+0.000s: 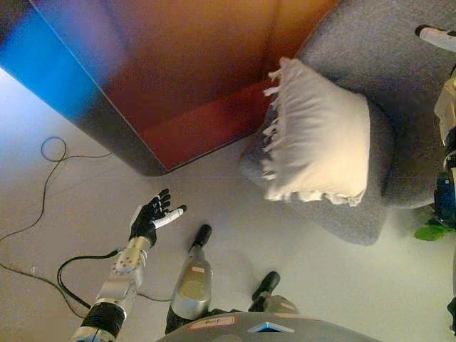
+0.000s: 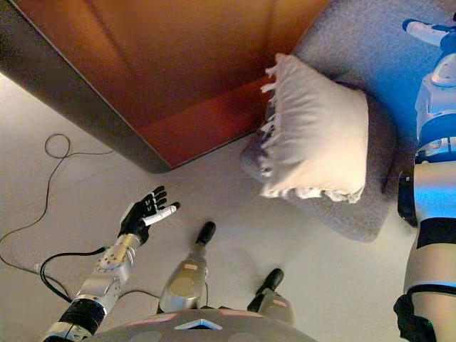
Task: Pick up the pillow and put it on the sofa.
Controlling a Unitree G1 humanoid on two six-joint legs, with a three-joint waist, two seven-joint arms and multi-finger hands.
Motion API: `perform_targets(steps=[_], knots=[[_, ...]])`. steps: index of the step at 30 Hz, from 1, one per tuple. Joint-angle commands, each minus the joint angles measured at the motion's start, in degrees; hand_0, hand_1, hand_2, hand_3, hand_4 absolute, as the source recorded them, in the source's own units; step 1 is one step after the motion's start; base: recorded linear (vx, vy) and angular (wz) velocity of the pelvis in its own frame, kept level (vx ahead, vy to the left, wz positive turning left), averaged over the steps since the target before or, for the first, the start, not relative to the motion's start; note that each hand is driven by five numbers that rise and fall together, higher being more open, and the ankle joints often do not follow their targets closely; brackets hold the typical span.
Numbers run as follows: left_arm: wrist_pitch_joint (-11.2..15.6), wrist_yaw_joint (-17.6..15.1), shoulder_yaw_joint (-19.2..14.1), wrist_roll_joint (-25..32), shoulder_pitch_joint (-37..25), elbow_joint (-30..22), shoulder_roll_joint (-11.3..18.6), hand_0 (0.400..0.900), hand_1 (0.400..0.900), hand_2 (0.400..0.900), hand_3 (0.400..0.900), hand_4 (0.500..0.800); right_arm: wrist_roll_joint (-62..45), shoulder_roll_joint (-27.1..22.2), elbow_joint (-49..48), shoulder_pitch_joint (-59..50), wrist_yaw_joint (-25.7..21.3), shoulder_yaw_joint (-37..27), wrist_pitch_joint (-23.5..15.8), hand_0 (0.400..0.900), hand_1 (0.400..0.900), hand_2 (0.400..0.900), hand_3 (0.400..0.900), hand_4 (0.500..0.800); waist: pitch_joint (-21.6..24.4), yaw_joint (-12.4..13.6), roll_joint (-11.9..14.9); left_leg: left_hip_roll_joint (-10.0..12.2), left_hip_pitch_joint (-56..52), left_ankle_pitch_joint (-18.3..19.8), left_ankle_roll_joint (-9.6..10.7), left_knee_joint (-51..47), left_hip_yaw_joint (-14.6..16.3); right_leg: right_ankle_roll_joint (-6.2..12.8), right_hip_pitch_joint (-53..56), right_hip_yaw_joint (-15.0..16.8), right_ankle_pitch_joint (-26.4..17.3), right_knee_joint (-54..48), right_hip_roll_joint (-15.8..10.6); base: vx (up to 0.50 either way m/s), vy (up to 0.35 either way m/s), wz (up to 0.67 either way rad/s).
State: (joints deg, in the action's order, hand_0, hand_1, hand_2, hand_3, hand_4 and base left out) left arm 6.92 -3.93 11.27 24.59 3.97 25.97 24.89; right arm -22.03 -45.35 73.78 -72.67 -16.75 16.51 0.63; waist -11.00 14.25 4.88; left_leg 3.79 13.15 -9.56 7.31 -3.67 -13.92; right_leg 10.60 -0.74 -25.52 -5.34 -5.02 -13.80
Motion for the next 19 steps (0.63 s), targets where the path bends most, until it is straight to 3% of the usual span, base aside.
perform_targets(steps=[1, 3, 5, 8, 12, 14, 19], knots=[[3.4, -0.7, 1.1, -0.1, -1.3, -3.8, 1.2, 0.9, 0.9, 0.9, 0.9, 0.8, -2.1, -2.1, -11.4, -3.8, -3.1, 2.5, -8.8, 0.9, 0.9, 0.9, 0.9, 0.8, 5.1, -2.5, 2.1, 1.8, -7.1, 6.7, -0.9, -0.4, 3.9, 2.48, 1.7, 2.4, -3.0, 0.1, -2.4, -0.01, 0.039, -0.26], [3.3, -0.8, 1.0, -0.3, -1.2, -3.6, 1.0, 0.9, 0.9, 0.9, 0.9, 0.8, -1.9, -1.6, -14.5, -1.7, -3.2, 1.4, -9.0, 0.9, 0.9, 0.9, 0.9, 0.8, 5.3, -2.9, 2.2, 1.9, -7.6, 7.0, -0.9, -0.4, 4.4, 2.44, 1.8, 2.8, -2.9, 0.1, -2.4, -0.01, 0.038, -0.24], [2.9, -1.3, 0.1, -0.9, -1.3, -3.0, -0.2, 0.9, 0.9, 0.9, 0.9, 0.8, -1.1, 0.9, -25.0, 3.8, -4.2, -1.3, -10.4, 0.9, 0.9, 0.9, 0.9, 0.8, 5.7, -4.9, 1.8, 2.0, -8.5, 7.5, -1.1, -0.2, 6.0, 2.26, 1.8, 3.9, -2.9, 0.2, -2.4, -0.04, 0.058, -0.42], [2.8, -1.5, -0.3, -1.2, -1.0, -3.1, -0.7, 0.9, 0.9, 0.9, 0.9, 0.8, 0.3, 3.1, -32.9, 10.5, -4.1, -4.7, -10.9, 0.9, 0.9, 0.9, 0.9, 0.8, 6.0, -5.9, 1.8, 2.2, -9.3, 7.9, -1.2, 0.0, 7.1, 2.2, 1.7, 5.0, -3.0, 0.2, -2.6, -0.04, 0.041, -0.37], [2.6, -1.4, -1.3, -2.3, -0.6, -3.3, -2.1, 0.9, 0.9, 0.9, 0.9, 0.8, 2.7, 6.6, -44.9, 23.3, -3.0, -10.6, -11.5, 0.9, 0.9, 0.9, 0.9, 0.8, 6.6, -7.8, 1.3, 2.5, -10.5, 8.5, -1.3, 0.0, 9.0, 2.15, 1.6, 6.5, -3.0, 0.2, -2.7, -0.03, 0.033, -0.3], [2.6, -1.5, -2.2, -3.1, -0.8, -3.6, -3.4, 0.9, 0.9, 0.9, 0.9, 0.8, 5.2, 10.7, -53.1, 32.8, -1.9, -13.9, -12.1, 0.9, 0.9, 0.9, 0.9, 0.8, 6.7, -9.3, 0.7, 2.6, -11.3, 8.9, -1.4, 0.3, 10.3, 2.18, 1.4, 7.5, -3.0, 0.3, -2.9, -0.04, 0.025, -0.26], [2.8, -1.6, -4.3, -4.8, -1.1, -4.9, -4.3, 0.9, 0.9, 0.9, 0.9, 0.8, 9.0, 15.4, -63.7, 47.0, 1.3, -18.0, -12.3, 0.9, 0.9, 0.9, 0.9, 0.8, 7.1, -11.4, 0.1, 2.9, -12.5, 9.4, -1.4, 0.6, 11.9, 2.19, 1.4, 8.7, -2.9, 0.4, -2.9, -0.04, 0.006, -0.17]])
